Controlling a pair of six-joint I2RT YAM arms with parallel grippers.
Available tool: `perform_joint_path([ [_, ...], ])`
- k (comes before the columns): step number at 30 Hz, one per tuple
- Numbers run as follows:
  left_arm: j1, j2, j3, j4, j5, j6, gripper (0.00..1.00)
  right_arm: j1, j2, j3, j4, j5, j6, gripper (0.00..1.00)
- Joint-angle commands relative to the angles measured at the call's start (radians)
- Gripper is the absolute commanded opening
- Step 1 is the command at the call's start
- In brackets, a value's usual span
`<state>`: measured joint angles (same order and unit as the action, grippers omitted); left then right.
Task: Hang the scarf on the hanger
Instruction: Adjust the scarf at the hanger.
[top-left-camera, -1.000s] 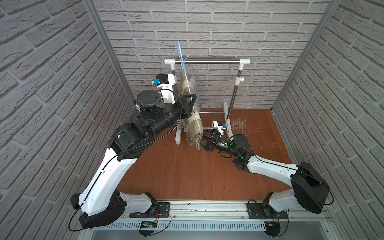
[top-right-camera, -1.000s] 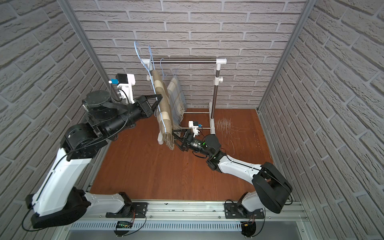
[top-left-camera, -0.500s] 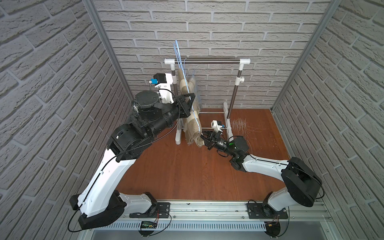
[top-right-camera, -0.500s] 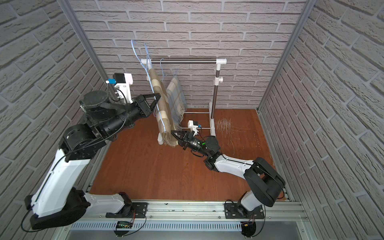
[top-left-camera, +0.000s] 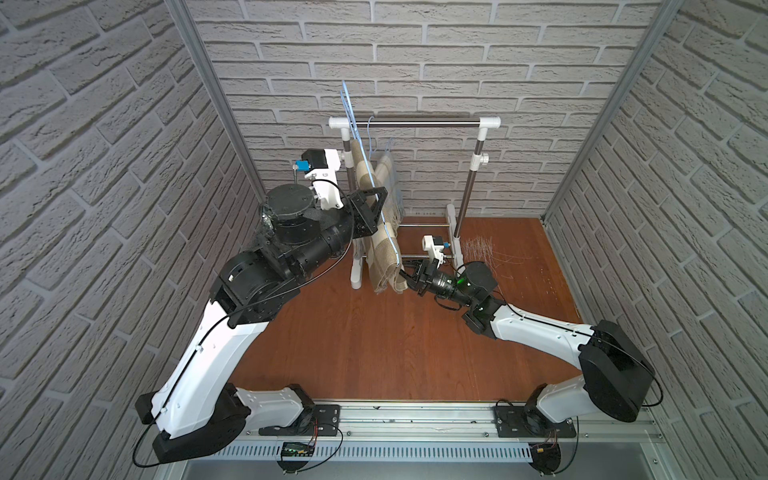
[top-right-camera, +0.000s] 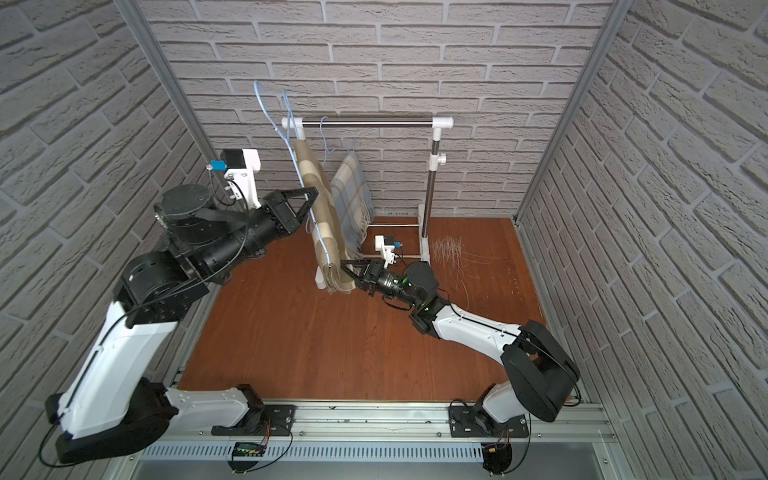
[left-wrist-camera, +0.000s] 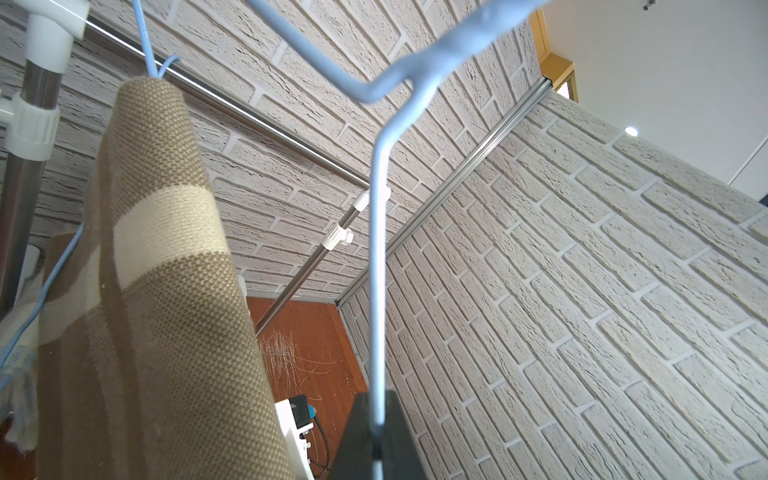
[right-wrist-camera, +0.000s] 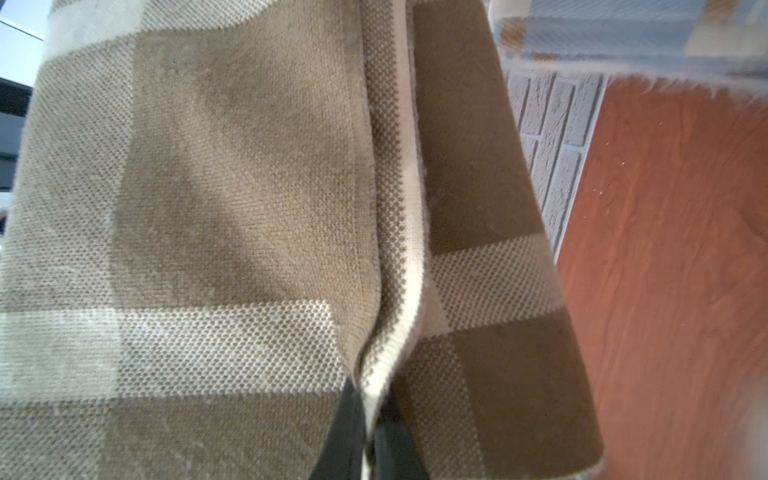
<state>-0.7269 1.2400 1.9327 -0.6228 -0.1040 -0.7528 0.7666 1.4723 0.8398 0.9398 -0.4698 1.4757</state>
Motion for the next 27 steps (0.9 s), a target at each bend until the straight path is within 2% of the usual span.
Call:
perform_joint_path([
  [1, -0.002, -0.048, -0.003, 0.16, 0.008, -0.023, 0.0, -0.022, -0.011, 0.028, -0.091, -0.022, -0.101, 0.03],
  [8, -0.003, -0.059, -0.015, 0.165, 0.008, -0.032, 0.0, -0.039, 0.036, 0.039, -0.091, -0.031, -0.122, 0.03],
  [12, -0.002, -0.067, -0.027, 0.174, 0.005, -0.034, 0.0, -0.04, 0.035, 0.057, -0.169, -0.032, -0.174, 0.03],
  [17, -0.003, -0.066, -0.026, 0.177, 0.008, -0.033, 0.0, -0.039, 0.082, 0.056, -0.139, -0.043, -0.155, 0.03],
  [26, 0.0, -0.066, -0.039, 0.182, 0.006, -0.026, 0.0, -0.039, 0.081, 0.062, -0.194, -0.062, -0.172, 0.03],
  [27, 0.0, -0.067, -0.041, 0.182, 0.006, -0.026, 0.0, -0.039, 0.074, 0.072, -0.212, -0.072, -0.183, 0.07],
])
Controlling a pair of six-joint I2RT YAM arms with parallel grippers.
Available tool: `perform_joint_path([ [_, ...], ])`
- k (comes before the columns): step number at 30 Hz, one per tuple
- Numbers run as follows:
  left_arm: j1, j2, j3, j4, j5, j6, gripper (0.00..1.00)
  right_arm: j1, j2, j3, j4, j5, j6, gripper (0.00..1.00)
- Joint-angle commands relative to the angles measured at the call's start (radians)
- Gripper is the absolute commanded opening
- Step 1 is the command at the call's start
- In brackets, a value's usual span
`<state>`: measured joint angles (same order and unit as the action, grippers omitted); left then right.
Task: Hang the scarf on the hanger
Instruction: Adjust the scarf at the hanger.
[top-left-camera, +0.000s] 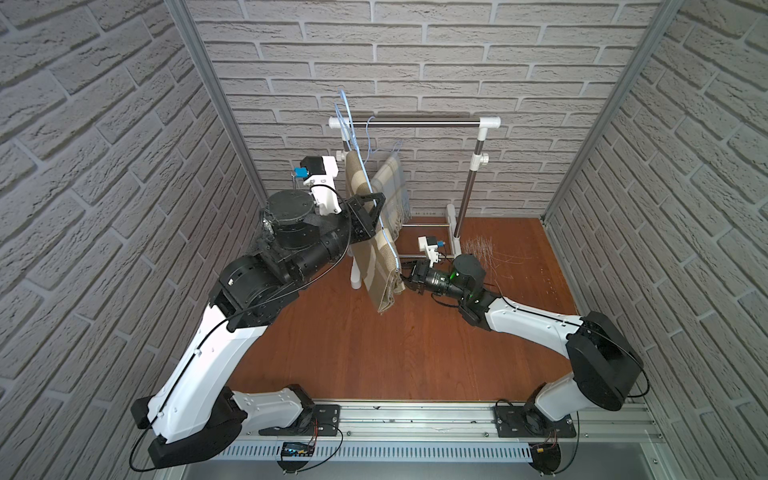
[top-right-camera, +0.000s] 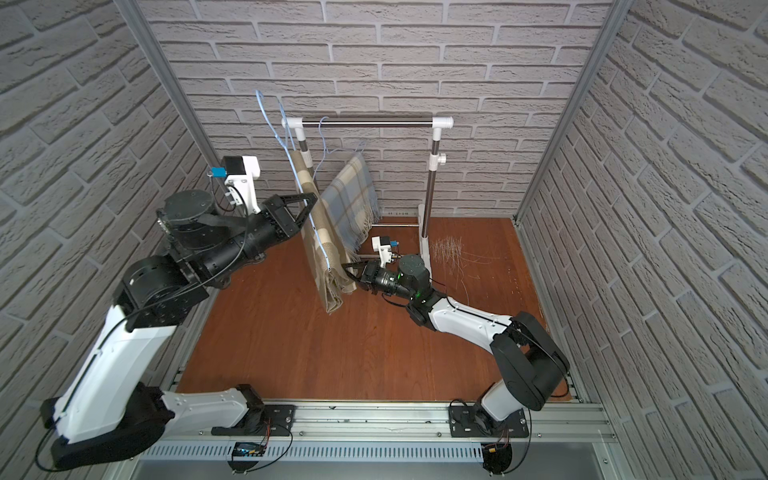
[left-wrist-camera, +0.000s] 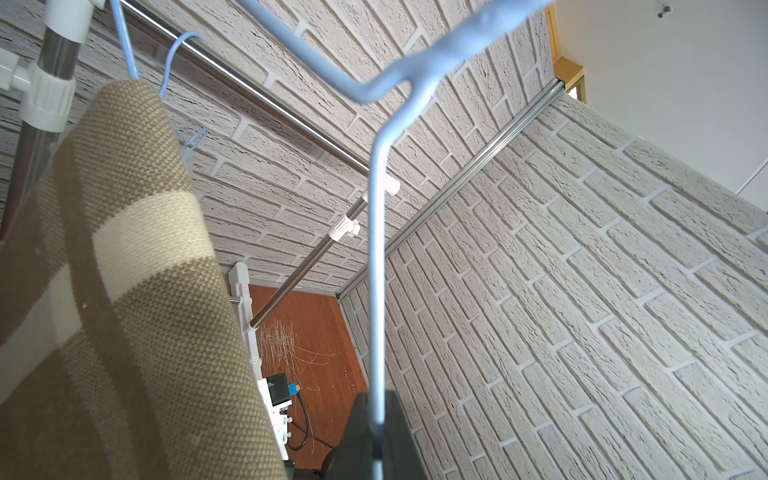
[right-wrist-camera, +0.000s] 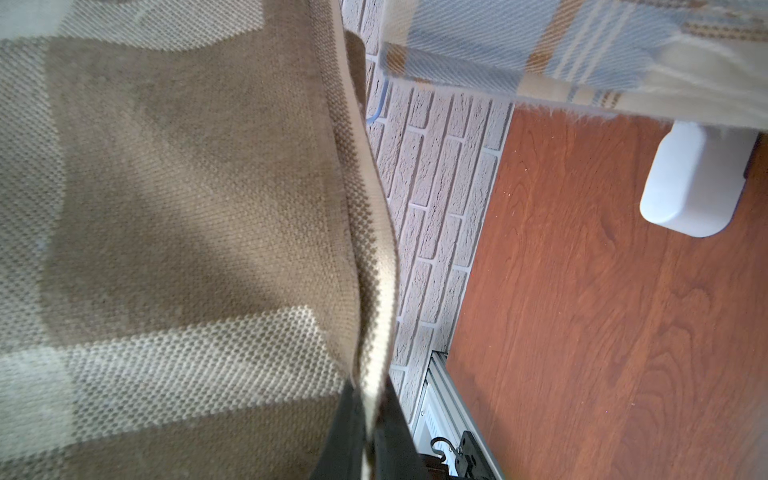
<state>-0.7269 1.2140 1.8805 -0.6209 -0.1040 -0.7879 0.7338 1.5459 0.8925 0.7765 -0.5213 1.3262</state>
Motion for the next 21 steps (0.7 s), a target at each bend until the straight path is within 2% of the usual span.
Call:
perform_joint_path([
  [1, 0.0, -0.041, 0.01, 0.178, 0.004, 0.011, 0.0, -0.007, -0.011, 0.029, -0.084, -0.029, -0.047, 0.17],
  [2, 0.002, -0.044, 0.005, 0.174, 0.004, 0.012, 0.0, -0.008, -0.031, 0.042, -0.13, -0.03, -0.072, 0.39],
  [4, 0.004, -0.05, -0.009, 0.173, 0.005, 0.012, 0.0, -0.01, -0.094, 0.077, -0.307, -0.012, -0.165, 0.96],
  [5, 0.005, -0.054, -0.016, 0.173, 0.005, 0.012, 0.0, -0.01, -0.126, 0.108, -0.43, 0.002, -0.241, 1.0],
  [6, 0.008, -0.056, -0.028, 0.173, 0.005, 0.013, 0.0, -0.01, -0.17, 0.139, -0.551, 0.032, -0.311, 0.99],
  [10, 0.011, -0.074, -0.087, 0.19, 0.014, 0.008, 0.0, -0.014, -0.323, 0.286, -1.003, 0.228, -0.536, 0.99],
  [12, 0.011, -0.08, -0.123, 0.207, 0.023, 0.002, 0.0, -0.014, -0.373, 0.369, -1.17, 0.323, -0.627, 0.99],
  [14, 0.012, -0.083, -0.166, 0.225, 0.031, -0.01, 0.0, -0.012, -0.399, 0.451, -1.277, 0.355, -0.703, 0.99],
  [16, 0.011, -0.085, -0.208, 0.255, 0.037, -0.022, 0.0, -0.002, -0.39, 0.547, -1.379, 0.331, -0.768, 0.99],
  [21, 0.011, -0.074, -0.329, 0.348, 0.058, -0.06, 0.0, 0.106, -0.328, 0.755, -1.554, 0.389, -0.902, 0.96],
])
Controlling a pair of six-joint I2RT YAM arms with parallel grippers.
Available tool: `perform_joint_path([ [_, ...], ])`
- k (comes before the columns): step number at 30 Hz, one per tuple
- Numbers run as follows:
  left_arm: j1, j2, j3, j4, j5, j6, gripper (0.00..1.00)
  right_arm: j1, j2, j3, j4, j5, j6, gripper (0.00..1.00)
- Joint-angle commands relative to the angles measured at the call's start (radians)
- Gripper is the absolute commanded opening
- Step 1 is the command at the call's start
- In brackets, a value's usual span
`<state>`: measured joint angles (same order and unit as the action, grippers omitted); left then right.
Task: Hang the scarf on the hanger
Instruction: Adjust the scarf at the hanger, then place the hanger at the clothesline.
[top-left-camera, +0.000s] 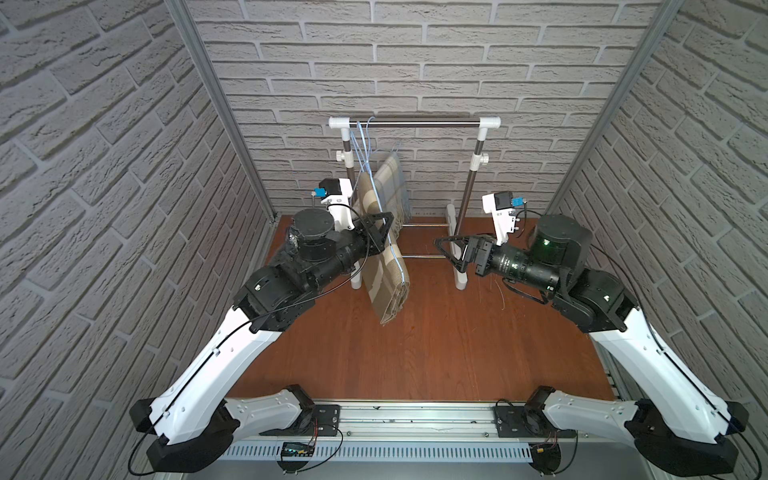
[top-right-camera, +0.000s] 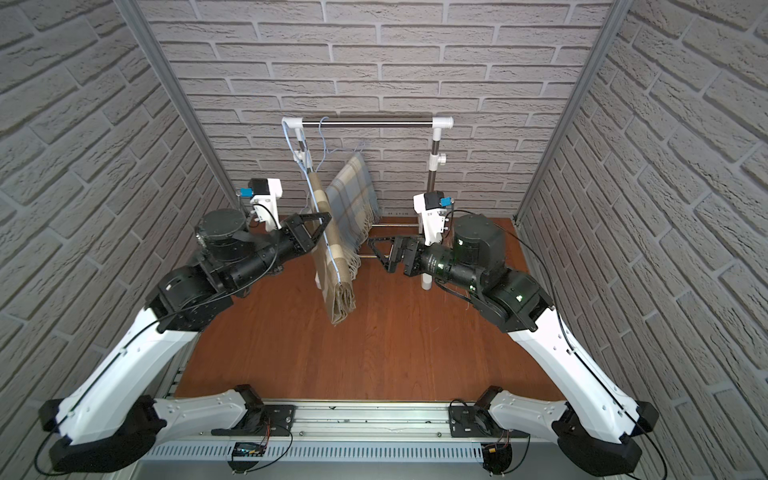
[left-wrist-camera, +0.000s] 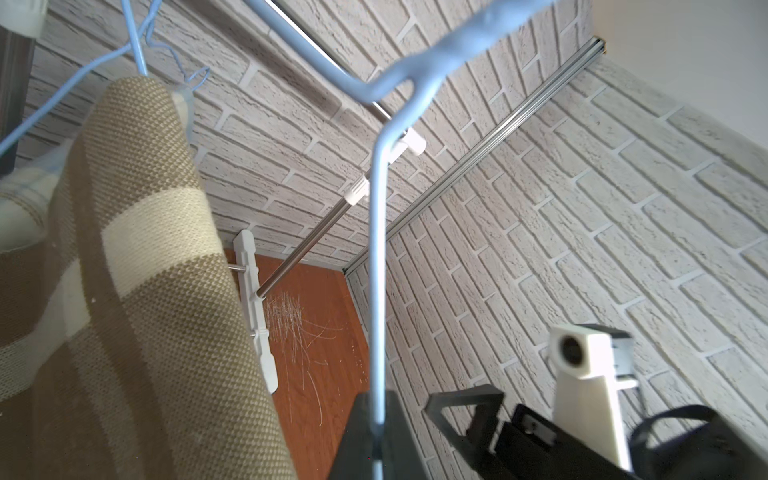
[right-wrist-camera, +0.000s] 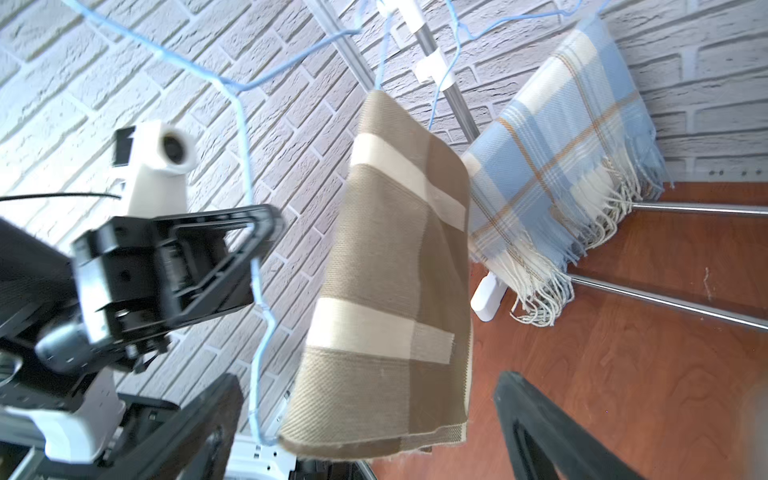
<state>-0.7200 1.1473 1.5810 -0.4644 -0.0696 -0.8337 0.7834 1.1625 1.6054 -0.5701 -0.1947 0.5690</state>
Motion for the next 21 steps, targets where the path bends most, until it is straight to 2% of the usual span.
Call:
perform_joint_path([
  [1, 0.005, -0.006, -0.046, 0.205, 0.024, -0.019, 0.0, 0.082, 0.067, 0.064, -0.223, 0.079, -0.164, 0.95],
  [7, 0.002, 0.007, -0.102, 0.279, 0.031, -0.039, 0.0, 0.215, 0.162, 0.18, -0.292, 0.232, -0.235, 0.83],
  [15, -0.014, 0.01, -0.171, 0.342, 0.033, -0.072, 0.0, 0.264, 0.256, 0.249, -0.304, 0.333, -0.275, 0.69],
  [17, -0.017, 0.01, -0.179, 0.347, 0.033, -0.076, 0.0, 0.267, 0.275, 0.258, -0.303, 0.354, -0.284, 0.58],
  [21, -0.019, 0.013, -0.189, 0.354, 0.033, -0.077, 0.0, 0.27, 0.305, 0.274, -0.307, 0.399, -0.29, 0.3],
])
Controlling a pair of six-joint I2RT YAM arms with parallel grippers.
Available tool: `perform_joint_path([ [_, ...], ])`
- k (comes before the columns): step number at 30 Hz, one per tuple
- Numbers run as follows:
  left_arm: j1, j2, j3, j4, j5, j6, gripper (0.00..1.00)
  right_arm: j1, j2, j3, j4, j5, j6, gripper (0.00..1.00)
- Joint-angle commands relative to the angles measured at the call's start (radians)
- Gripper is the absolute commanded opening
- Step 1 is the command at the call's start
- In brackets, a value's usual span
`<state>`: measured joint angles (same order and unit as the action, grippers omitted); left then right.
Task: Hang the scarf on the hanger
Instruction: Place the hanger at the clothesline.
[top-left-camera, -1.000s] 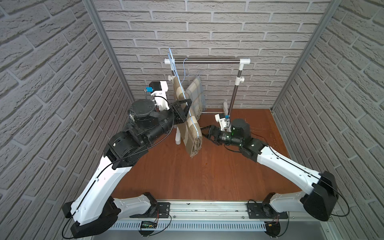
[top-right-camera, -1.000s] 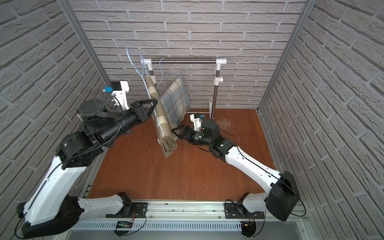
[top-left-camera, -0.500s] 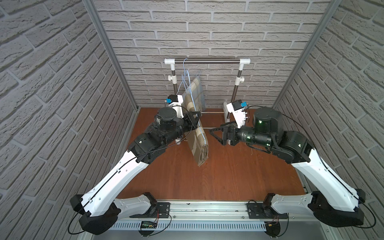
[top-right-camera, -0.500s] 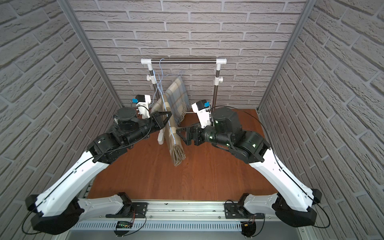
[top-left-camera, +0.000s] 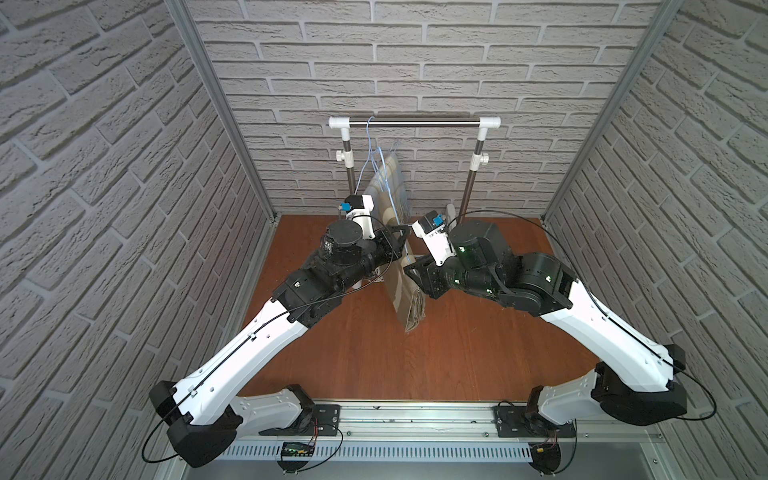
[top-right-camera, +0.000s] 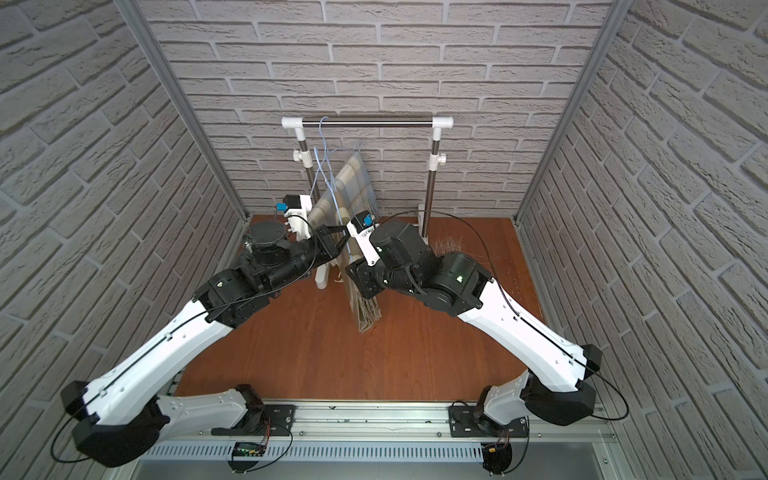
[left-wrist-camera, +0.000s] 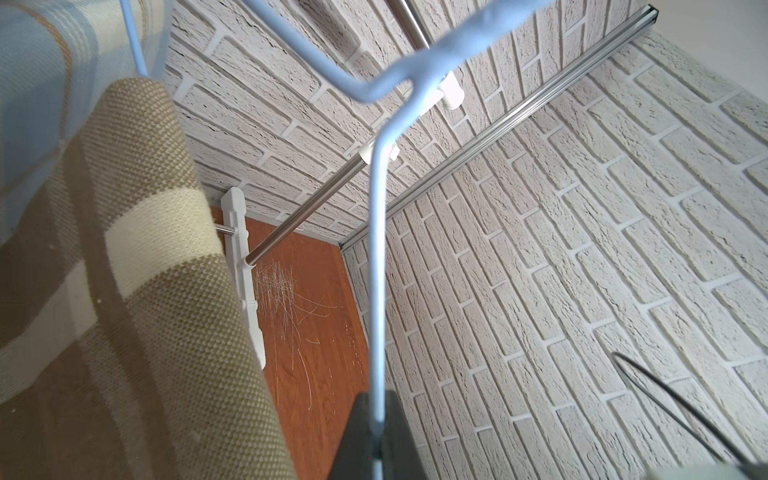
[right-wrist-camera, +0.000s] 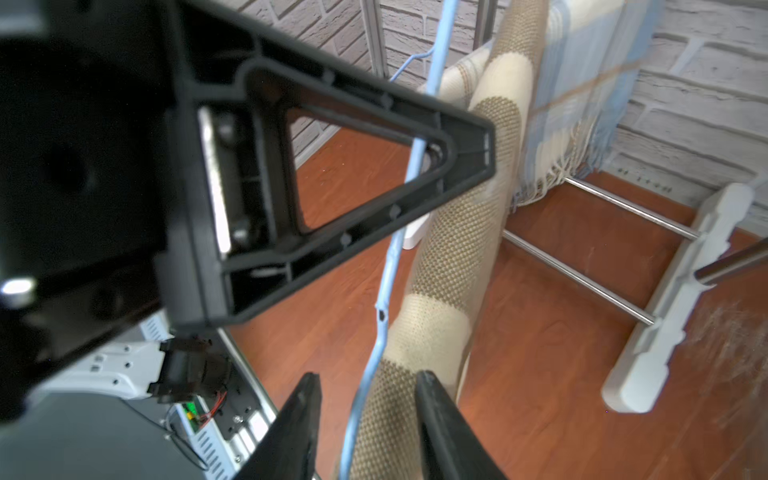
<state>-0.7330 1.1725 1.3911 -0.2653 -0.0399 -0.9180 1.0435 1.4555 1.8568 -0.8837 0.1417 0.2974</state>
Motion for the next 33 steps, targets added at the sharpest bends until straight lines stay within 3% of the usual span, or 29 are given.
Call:
perform_joint_path([
  [1, -0.006, -0.01, -0.001, 0.154, 0.002, 0.009, 0.0, 0.01, 0.016, 0.022, 0.005, 0.072, -0.017, 0.22],
  [3, -0.006, -0.004, 0.0, 0.154, 0.006, 0.011, 0.0, 0.01, 0.028, 0.026, -0.005, 0.094, -0.016, 0.05],
  [4, -0.005, -0.001, 0.001, 0.155, 0.009, 0.013, 0.0, 0.009, 0.034, 0.03, -0.013, 0.104, -0.014, 0.04],
  [14, -0.003, 0.049, 0.044, 0.144, 0.038, 0.065, 0.01, 0.009, -0.021, 0.021, -0.063, 0.196, 0.062, 0.03],
  [23, 0.026, 0.085, 0.065, 0.157, 0.092, 0.071, 0.37, 0.009, -0.071, 0.035, -0.105, 0.25, 0.106, 0.03],
  [29, 0.039, 0.107, 0.084, 0.166, 0.116, 0.072, 0.52, 0.009, -0.09, 0.049, -0.105, 0.305, 0.105, 0.03],
  [33, 0.051, 0.106, 0.095, 0.153, 0.124, 0.079, 0.55, 0.009, -0.094, 0.084, -0.106, 0.354, 0.087, 0.03],
])
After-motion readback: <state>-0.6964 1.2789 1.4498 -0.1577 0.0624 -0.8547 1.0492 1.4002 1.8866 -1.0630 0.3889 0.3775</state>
